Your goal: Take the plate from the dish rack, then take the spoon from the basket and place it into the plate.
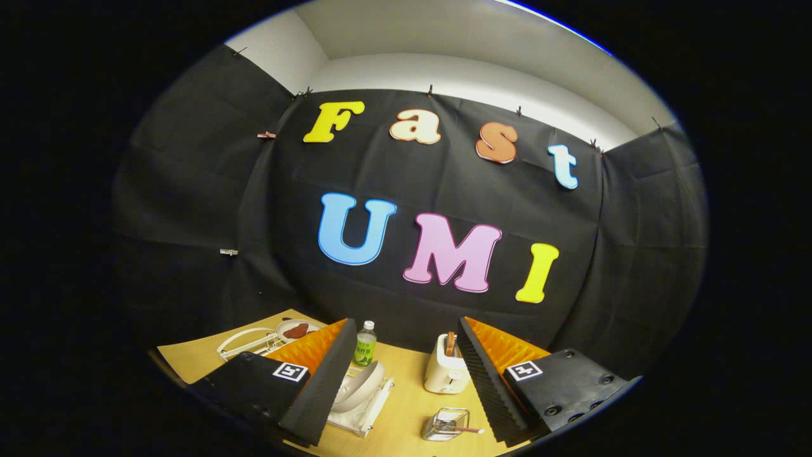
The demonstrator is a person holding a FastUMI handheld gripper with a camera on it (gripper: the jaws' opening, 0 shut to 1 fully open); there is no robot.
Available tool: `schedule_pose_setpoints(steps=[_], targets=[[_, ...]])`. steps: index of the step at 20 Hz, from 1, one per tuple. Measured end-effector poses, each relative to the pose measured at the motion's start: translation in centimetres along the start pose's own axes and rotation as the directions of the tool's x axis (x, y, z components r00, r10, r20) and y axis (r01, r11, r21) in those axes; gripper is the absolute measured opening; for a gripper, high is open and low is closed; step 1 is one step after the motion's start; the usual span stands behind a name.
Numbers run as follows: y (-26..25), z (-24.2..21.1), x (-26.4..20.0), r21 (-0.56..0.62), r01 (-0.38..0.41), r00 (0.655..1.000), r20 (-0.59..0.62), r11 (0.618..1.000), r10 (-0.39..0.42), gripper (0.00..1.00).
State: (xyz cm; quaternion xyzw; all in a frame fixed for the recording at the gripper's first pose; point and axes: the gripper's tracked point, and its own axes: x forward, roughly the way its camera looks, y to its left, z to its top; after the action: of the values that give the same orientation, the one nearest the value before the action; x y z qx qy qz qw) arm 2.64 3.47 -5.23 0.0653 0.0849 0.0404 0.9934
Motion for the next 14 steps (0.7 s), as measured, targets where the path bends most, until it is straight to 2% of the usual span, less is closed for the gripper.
schedule_pose_setpoints(steps=[3, 6, 8, 12, 14], targets=[[1.4, -4.6, 3.0, 0.116, -0.041, 0.986, -0.157, 0.992, 0.059, 0.97], [2.0, -9.3, 5.5, 0.226, -0.010, 0.956, -0.284, 0.974, 0.076, 0.97], [2.5, -12.9, 7.4, 0.278, 0.030, 0.924, -0.374, 0.960, 0.080, 0.98], [3.3, -19.0, 10.7, 0.242, 0.058, 0.861, -0.504, 0.969, 0.075, 0.97], [4.4, -22.0, 11.7, 0.237, 0.054, 0.814, -0.573, 0.970, 0.095, 0.96]])
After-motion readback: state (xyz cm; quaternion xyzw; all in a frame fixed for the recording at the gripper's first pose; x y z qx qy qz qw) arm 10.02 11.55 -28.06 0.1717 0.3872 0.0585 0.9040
